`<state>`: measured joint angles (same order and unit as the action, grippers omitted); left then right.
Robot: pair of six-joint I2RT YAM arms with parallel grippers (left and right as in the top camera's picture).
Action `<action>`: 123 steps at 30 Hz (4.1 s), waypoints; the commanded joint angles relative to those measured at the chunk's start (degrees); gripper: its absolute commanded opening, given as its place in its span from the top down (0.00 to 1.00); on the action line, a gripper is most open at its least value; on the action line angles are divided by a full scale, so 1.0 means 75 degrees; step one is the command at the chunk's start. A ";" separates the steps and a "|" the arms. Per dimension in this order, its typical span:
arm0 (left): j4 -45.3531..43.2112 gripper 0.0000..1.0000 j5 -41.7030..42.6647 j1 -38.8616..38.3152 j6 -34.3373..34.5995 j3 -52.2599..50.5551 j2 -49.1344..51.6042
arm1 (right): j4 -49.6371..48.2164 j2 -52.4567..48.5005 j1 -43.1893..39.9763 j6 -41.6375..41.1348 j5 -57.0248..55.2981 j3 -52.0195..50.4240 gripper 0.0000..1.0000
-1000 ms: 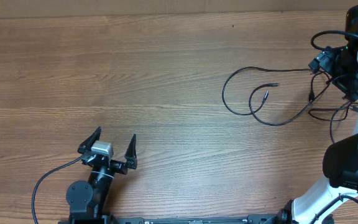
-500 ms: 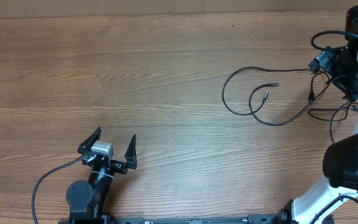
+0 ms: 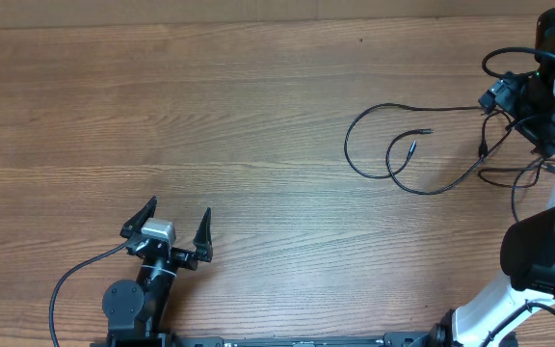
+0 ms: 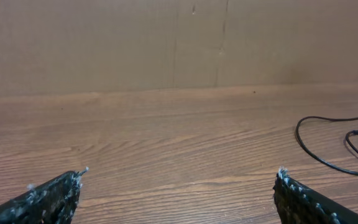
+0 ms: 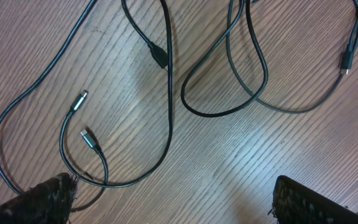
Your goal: Untangle cables
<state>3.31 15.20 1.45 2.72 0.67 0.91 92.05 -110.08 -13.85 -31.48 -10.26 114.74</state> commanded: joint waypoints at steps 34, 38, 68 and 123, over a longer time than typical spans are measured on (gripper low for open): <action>-0.0032 0.00 -0.0023 -0.0067 -0.0195 -0.0055 -0.0087 | -0.0603 0.5983 0.0143 -0.0029 0.0012 -0.0012 0.00; -0.0032 0.00 -0.0026 -0.0067 -0.0195 -0.0055 -0.0087 | -0.0597 0.6610 0.0143 -0.0029 0.0009 -0.0012 0.00; -0.0032 0.00 -0.0026 -0.0067 -0.0195 -0.0052 -0.0087 | -0.1230 0.8556 0.0143 -0.0029 0.0009 -0.2900 0.00; -0.0032 0.00 -0.0026 -0.0067 -0.0195 -0.0052 -0.0087 | -0.7845 1.4332 0.0137 -0.0029 0.0009 -1.2665 0.00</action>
<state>3.22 15.20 1.45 2.52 0.64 0.91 35.07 -4.40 -12.93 -31.53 -10.31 21.76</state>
